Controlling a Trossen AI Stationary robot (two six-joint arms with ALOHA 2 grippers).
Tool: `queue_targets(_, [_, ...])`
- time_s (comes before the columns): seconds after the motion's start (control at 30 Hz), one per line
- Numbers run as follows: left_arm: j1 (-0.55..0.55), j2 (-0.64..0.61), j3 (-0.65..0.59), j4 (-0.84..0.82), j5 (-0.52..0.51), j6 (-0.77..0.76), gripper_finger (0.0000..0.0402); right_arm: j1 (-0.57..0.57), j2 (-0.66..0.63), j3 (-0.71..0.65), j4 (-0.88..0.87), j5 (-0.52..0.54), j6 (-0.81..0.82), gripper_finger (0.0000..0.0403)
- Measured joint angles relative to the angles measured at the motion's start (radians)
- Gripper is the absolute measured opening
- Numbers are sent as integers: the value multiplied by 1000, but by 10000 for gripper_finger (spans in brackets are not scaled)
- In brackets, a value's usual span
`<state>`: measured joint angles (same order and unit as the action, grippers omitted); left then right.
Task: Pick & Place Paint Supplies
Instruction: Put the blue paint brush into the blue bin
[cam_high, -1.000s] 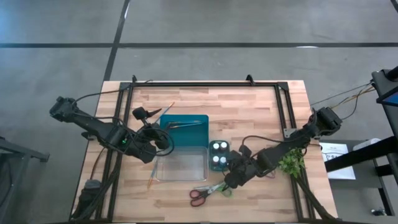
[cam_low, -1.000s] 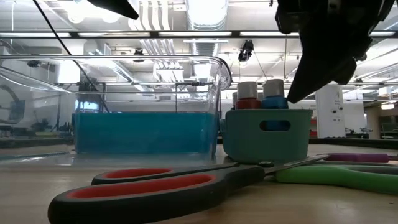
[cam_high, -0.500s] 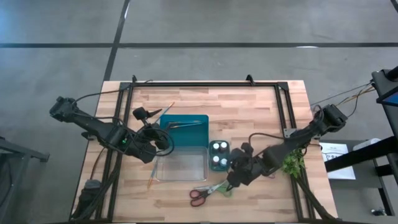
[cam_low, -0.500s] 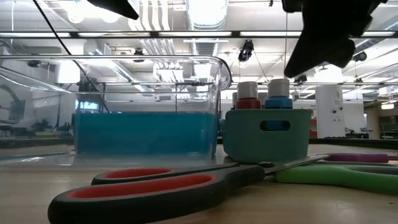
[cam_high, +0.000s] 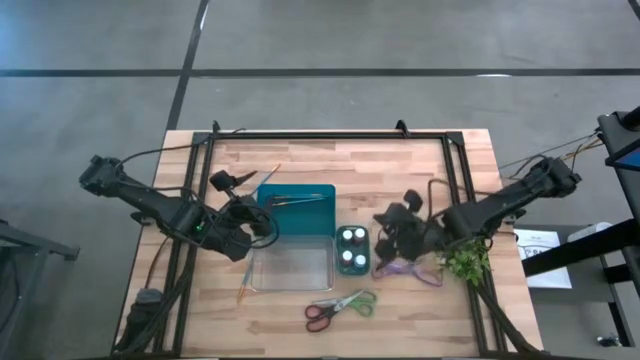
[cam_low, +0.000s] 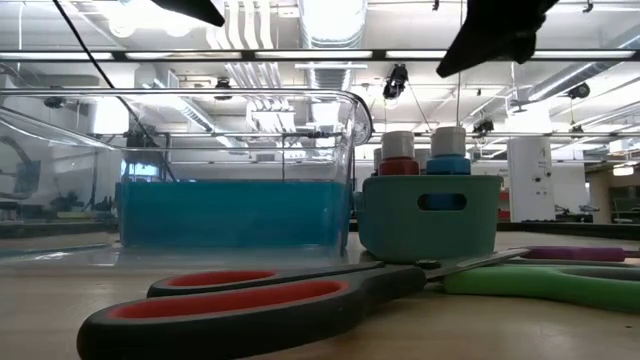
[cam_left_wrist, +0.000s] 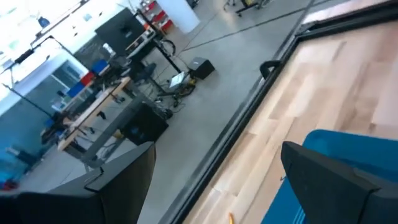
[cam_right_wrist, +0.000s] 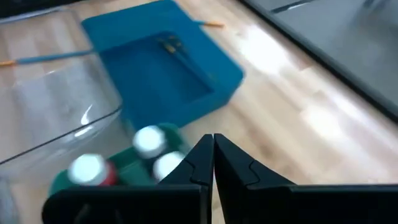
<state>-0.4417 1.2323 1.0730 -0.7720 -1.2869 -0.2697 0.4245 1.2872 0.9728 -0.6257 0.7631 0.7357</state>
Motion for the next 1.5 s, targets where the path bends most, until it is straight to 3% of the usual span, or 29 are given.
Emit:
queue_targets(0.23, [162,0,10,116,-3,-2,353,-159,-138,-106,92,-11,-182,8])
queue_targets(0.33, [300,0,10,158,40,29,353,-239,-196,-172,220,-97,-292,8])
queue_targets(0.47, [552,0,42,217,294,57,353,-337,-260,-252,363,-217,-392,8])
queue_targets(0.6, [817,21,104,258,674,79,348,-412,-302,-320,439,-269,-437,8])
queue_targets(0.67, [922,45,133,267,855,105,337,-438,-316,-346,472,-292,-460,8])
queue_targets(0.73, [991,79,161,281,956,155,322,-457,-321,-365,487,-294,-475,8])
queue_targets(0.97, [1032,250,339,233,999,258,275,-529,-324,-400,544,-298,-519,8])
queue_targets(1.3, [1047,556,721,-166,1003,322,260,-624,-325,-407,586,-381,-570,8])
queue_targets(1.5, [1064,618,740,-218,997,390,260,-677,-325,-406,719,-419,-720,9])
